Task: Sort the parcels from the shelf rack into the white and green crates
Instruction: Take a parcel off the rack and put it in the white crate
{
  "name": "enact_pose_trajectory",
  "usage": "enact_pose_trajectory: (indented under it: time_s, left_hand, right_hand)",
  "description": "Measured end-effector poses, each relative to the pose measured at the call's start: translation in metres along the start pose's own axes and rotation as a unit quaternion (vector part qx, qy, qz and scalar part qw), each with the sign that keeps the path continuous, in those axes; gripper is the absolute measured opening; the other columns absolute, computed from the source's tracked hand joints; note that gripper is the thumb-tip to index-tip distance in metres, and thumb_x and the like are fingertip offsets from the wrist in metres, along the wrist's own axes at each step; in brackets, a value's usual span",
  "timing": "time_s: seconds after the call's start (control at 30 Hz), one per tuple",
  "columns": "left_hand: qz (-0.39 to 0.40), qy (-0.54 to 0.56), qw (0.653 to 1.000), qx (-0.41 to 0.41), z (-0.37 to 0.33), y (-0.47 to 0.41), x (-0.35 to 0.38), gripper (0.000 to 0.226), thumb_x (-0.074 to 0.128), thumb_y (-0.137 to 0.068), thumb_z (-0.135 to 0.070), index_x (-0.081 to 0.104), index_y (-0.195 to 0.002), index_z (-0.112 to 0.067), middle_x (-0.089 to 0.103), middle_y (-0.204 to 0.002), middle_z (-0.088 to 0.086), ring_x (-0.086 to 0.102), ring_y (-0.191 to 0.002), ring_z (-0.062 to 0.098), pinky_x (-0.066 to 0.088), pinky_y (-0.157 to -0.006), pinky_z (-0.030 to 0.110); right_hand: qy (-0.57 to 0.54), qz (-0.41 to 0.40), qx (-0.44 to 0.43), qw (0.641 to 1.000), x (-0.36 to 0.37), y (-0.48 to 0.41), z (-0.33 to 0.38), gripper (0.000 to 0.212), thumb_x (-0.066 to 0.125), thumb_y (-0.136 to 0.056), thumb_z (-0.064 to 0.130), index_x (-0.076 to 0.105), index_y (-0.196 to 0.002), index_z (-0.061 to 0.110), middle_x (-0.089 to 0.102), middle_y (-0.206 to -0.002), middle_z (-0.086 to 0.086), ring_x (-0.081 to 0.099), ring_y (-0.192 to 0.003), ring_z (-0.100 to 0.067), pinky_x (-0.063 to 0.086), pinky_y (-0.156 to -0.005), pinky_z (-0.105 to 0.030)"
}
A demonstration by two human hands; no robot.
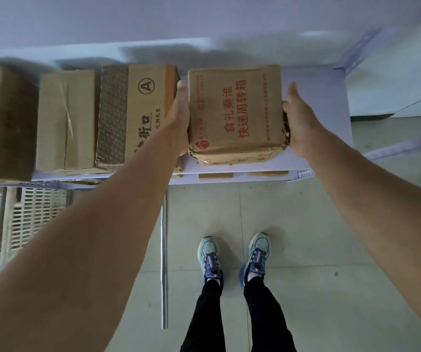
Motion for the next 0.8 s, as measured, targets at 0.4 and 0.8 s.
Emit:
enact_pose_trajectory:
  time_s: [0.4, 0.8]
  left_hand:
    - [0.049, 0.124, 0.983, 0.124, 0.004, 0.015, 0.008, 0.083, 0.011, -0.102, -0.081, 0.08, -0.116, -0.035, 0.071, -0.14, 0.002, 0.065, -0.131, 0.028, 0.051, -0.109, 0.052]
    - [-0.009, 0.081, 0.994, 0.077, 0.037, 0.014, 0.004, 0.074, 0.03, -0.095, -0.083, 0.077, -0.115, -0.03, 0.082, -0.116, -0.003, 0.075, -0.115, 0.02, 0.049, -0.109, 0.048]
  right_hand:
    - [-0.157, -0.051, -0.112, 0.98, -0.025, 0.018, -0.001, 0.057, 0.028, -0.112, 0.056, 0.06, -0.084, 0.019, 0.079, -0.097, 0.006, 0.075, -0.107, -0.019, 0.048, -0.099, -0.037]
    - [-0.156, -0.066, -0.098, 0.981, -0.026, 0.018, -0.043, 0.037, 0.047, -0.086, 0.031, 0.06, -0.114, 0.011, 0.07, -0.095, -0.001, 0.065, -0.087, -0.018, 0.052, -0.08, -0.033]
Point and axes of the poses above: each hand's wrist, its own y-axis away from the middle knuckle, its own x-axis out of the palm, z = x × y, the point moved 2 cm from there along -y, towards the middle knuckle
